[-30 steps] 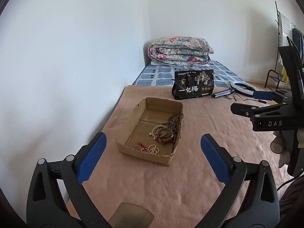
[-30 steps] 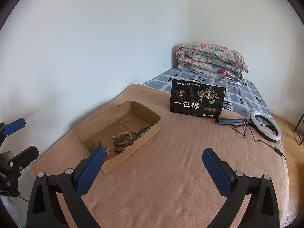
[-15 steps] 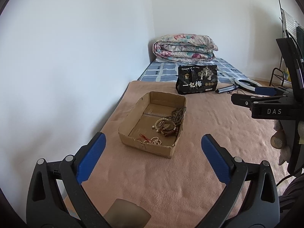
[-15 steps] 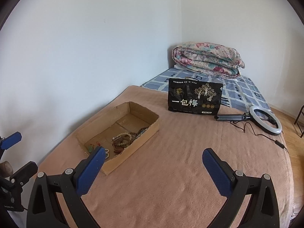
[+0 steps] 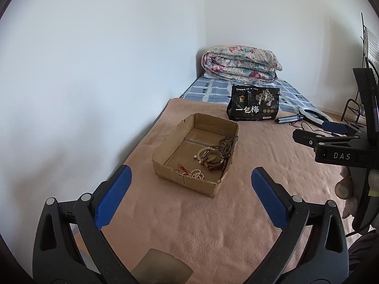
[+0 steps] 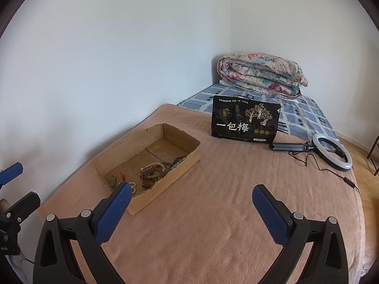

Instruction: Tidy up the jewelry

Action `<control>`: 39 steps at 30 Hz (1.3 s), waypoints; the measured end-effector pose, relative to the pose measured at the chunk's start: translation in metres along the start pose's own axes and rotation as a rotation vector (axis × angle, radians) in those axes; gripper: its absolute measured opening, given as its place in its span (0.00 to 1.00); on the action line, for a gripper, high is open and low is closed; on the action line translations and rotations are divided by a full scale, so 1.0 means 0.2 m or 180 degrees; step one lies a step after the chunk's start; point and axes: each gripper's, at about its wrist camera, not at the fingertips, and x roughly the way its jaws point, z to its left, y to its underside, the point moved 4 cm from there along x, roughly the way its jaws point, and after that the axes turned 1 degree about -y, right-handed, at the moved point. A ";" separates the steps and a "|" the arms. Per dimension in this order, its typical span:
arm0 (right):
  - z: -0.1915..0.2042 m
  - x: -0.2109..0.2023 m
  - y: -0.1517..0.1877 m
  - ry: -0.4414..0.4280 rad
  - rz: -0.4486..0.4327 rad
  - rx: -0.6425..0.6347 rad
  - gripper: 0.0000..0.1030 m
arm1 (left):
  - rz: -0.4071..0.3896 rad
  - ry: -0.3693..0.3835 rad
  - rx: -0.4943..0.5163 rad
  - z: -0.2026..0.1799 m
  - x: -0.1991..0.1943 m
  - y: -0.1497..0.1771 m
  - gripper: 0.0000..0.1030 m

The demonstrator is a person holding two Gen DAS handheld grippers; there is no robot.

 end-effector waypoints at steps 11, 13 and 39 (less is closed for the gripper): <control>0.00 0.00 0.00 0.0002 -0.0004 -0.0018 1.00 | -0.0022 0.0028 0.0018 -0.02 -0.02 -0.01 1.00; 0.00 0.00 0.00 -0.0003 0.0000 -0.0017 1.00 | -0.0023 0.0031 0.0018 -0.02 -0.02 -0.01 1.00; 0.00 0.03 0.00 -0.0027 0.0039 -0.0011 1.00 | -0.0013 0.0047 0.0007 -0.03 0.00 -0.01 1.00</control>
